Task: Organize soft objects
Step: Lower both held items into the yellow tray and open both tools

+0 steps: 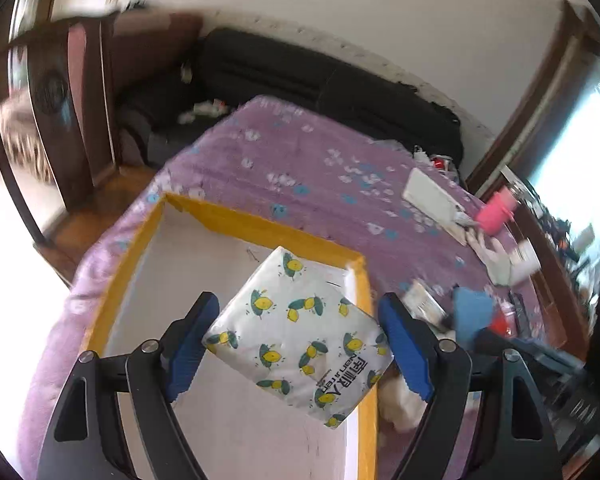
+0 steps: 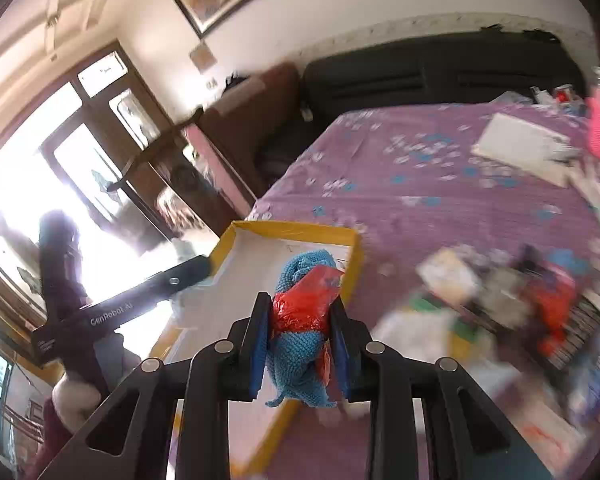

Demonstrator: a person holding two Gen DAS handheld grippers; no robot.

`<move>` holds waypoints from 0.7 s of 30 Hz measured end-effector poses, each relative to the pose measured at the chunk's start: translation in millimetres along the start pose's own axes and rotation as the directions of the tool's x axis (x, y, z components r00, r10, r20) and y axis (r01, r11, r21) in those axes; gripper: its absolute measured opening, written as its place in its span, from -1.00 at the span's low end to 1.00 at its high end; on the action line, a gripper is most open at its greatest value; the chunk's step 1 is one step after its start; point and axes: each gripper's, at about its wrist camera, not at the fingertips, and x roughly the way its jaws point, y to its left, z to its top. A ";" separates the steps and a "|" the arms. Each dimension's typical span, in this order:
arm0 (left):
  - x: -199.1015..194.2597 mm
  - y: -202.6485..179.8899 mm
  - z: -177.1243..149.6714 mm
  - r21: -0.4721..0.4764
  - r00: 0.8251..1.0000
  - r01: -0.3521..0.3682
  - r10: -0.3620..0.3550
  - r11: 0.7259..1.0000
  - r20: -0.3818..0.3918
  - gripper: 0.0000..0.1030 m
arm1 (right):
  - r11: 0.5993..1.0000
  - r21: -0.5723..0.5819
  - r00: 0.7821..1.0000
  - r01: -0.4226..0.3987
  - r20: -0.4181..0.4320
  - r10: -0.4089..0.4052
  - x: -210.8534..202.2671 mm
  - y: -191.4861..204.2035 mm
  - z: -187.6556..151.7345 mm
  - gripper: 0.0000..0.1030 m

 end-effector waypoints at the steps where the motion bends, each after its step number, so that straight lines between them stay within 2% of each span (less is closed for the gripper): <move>1: 8.7 5.2 1.0 -0.020 1.000 0.005 -0.006 1.000 -0.016 0.57 | 1.000 0.003 1.000 -0.005 -0.016 0.005 16.2 1.3 3.7 -0.41; 6: 56.2 33.7 12.8 -0.120 0.997 0.027 -0.035 0.992 -0.070 0.58 | 1.000 0.010 0.997 -0.012 -0.071 0.012 69.7 -0.3 13.9 -0.41; 11: 75.0 45.0 16.1 -0.171 0.996 0.030 -0.044 0.985 -0.077 0.64 | 1.000 -0.019 0.996 0.025 -0.088 -0.027 99.3 -1.7 24.2 -0.37; 12: 77.0 45.3 16.0 -0.173 0.995 0.032 -0.047 0.984 -0.083 0.65 | 0.999 -0.022 0.996 0.041 -0.082 -0.043 103.0 -3.0 26.1 -0.29; 13: 78.9 44.7 17.7 -0.171 0.995 0.034 -0.049 0.985 -0.086 0.65 | 0.999 -0.019 0.996 0.047 -0.075 -0.049 104.9 -4.8 27.9 -0.07; 15: 78.4 42.2 18.2 -0.160 0.995 0.040 -0.054 0.986 -0.086 0.66 | 0.998 -0.019 0.997 0.059 -0.052 -0.060 101.3 -8.1 30.7 0.25; 16: 75.8 40.3 18.4 -0.153 0.995 0.041 -0.054 0.987 -0.081 0.66 | 0.998 -0.024 0.997 0.064 -0.033 -0.064 95.6 -9.1 31.2 0.34; 18: 68.3 38.0 19.2 -0.152 0.997 0.037 -0.047 0.988 -0.066 0.66 | 0.997 -0.031 0.997 0.073 -0.019 -0.073 83.6 -9.9 32.5 0.35; 21: 45.3 28.4 20.1 -0.140 0.998 0.051 -0.056 0.989 -0.033 0.66 | 0.998 -0.022 0.998 0.057 0.039 -0.056 43.0 -14.8 29.6 0.35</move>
